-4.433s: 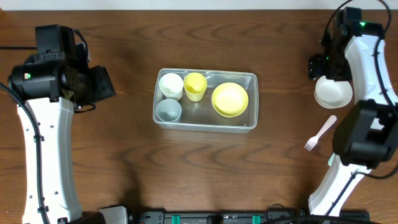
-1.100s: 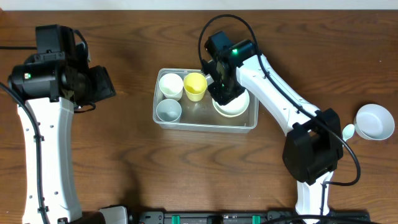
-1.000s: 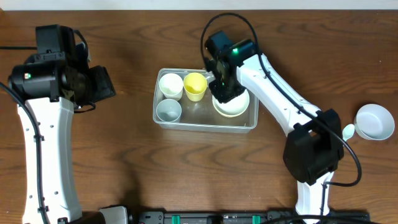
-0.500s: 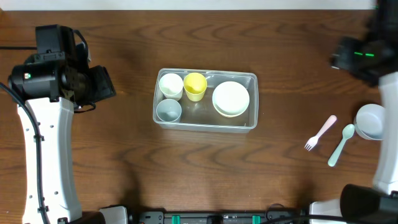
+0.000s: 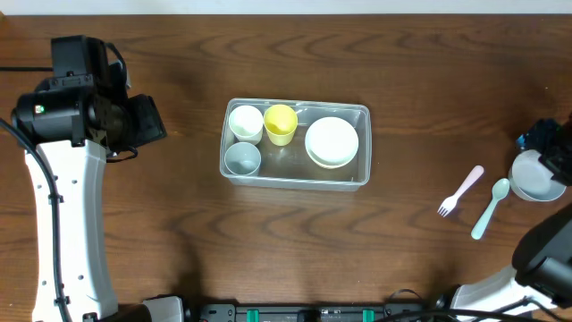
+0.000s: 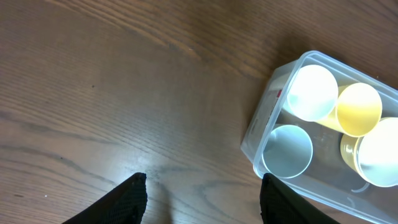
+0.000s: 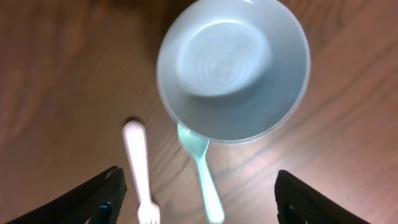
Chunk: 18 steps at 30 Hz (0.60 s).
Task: Pack container
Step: 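Return the right gripper and grasp the light blue bowl rim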
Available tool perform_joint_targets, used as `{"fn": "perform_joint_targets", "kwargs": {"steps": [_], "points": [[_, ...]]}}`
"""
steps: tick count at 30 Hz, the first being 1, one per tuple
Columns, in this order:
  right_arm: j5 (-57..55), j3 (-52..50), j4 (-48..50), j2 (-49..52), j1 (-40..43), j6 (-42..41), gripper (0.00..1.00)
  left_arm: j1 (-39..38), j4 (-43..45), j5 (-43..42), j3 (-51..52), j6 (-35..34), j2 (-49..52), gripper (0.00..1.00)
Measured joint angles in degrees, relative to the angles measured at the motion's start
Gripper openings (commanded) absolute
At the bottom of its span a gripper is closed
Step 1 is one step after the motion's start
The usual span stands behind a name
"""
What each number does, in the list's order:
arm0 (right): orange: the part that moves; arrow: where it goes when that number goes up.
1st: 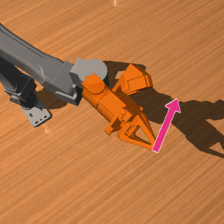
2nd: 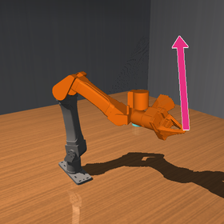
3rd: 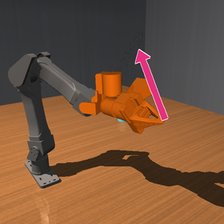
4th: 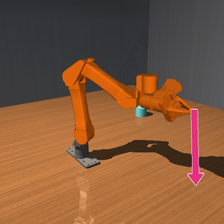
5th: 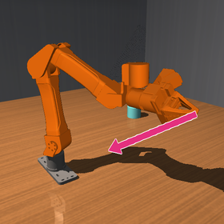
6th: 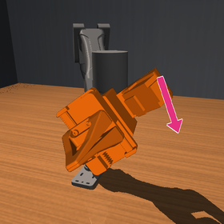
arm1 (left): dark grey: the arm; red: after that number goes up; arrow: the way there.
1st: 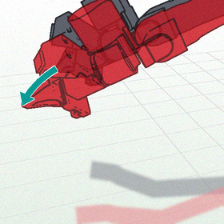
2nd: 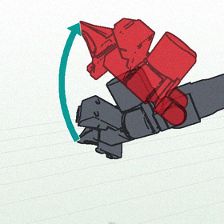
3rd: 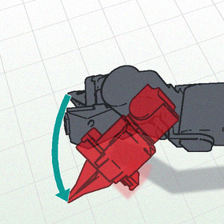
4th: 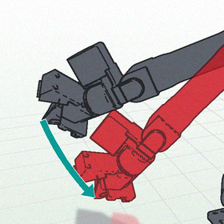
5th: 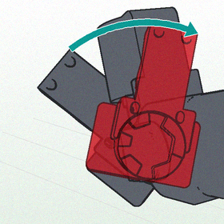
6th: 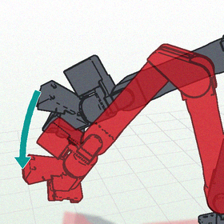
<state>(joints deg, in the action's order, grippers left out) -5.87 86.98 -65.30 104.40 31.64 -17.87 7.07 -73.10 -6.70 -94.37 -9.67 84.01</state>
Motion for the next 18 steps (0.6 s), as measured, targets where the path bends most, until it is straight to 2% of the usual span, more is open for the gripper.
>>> {"fn": "perform_joint_targets", "kwargs": {"steps": [7, 12, 18], "points": [[0.24, -3.19, 6.23, 5.88, 0.20, 1.57, 0.78, 0.00, 0.00, -0.02, 0.00, 0.00, 0.00, 0.59], [0.35, -3.32, 7.48, 9.68, 0.22, 2.05, 0.73, 0.00, -0.02, -0.02, 0.00, 0.00, 0.00, 0.59], [0.46, -3.80, 8.68, 10.78, 0.22, 2.60, 0.53, 0.00, 0.00, -0.02, 0.00, 0.00, 0.00, 0.59]]}}
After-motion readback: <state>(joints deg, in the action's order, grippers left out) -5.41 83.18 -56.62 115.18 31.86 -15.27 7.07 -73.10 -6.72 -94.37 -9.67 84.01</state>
